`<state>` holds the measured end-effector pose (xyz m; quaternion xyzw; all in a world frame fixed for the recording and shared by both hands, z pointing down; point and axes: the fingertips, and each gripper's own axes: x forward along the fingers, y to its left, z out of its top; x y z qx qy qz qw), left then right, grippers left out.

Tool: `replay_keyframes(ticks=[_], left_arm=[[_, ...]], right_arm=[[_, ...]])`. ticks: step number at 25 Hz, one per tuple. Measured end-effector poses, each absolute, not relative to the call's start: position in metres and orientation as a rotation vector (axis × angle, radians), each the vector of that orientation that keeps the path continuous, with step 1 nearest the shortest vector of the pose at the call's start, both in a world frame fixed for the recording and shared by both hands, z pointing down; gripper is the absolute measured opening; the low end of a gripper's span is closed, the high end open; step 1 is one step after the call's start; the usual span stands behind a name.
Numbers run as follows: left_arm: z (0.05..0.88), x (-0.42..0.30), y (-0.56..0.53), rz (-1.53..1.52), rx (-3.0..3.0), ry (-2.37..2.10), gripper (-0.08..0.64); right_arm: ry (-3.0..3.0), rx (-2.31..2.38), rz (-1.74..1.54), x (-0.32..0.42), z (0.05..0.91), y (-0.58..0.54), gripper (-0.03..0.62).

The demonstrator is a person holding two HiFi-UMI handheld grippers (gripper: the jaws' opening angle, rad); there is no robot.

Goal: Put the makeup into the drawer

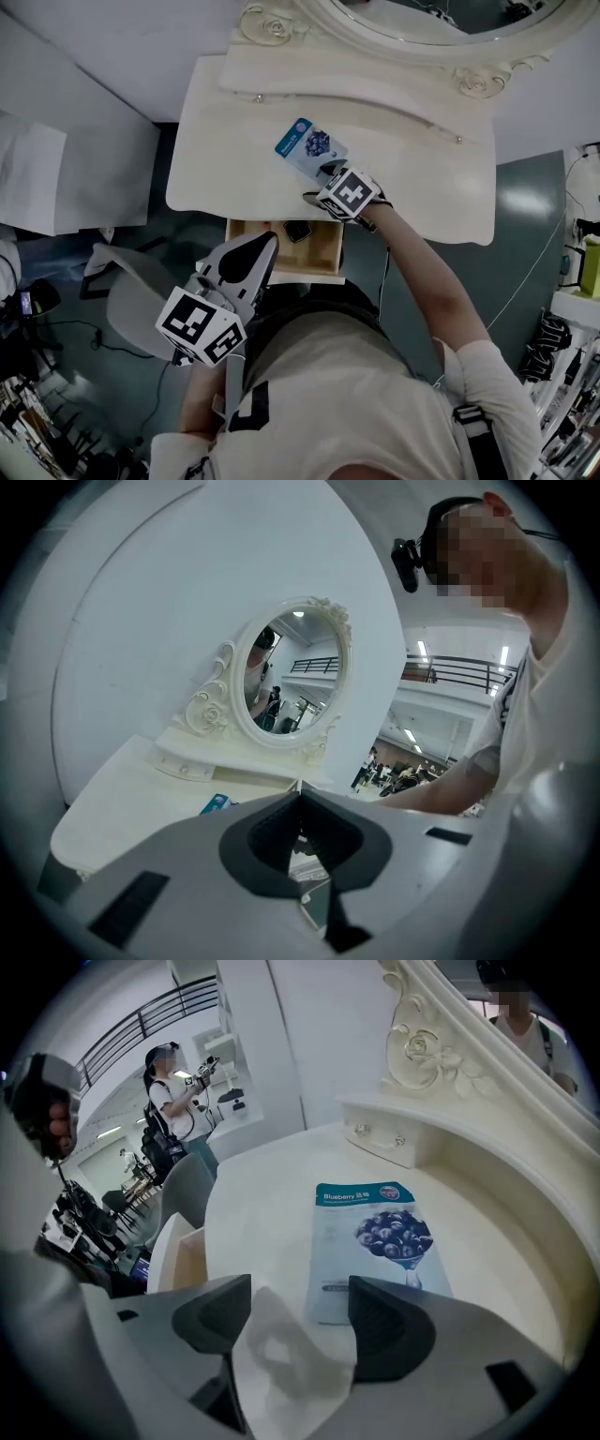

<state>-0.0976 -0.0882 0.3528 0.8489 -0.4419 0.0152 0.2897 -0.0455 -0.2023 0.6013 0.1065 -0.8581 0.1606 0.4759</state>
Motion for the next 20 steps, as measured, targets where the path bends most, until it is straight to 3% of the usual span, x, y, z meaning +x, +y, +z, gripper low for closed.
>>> replay_keyframes(ticks=[20], left_arm=[[0.349,-0.089,-0.075,0.066,2.353,-1.068,0.058]], right_arm=[[-2.128,0.299,0.090,-0.023,0.604,-0.109,0.313]])
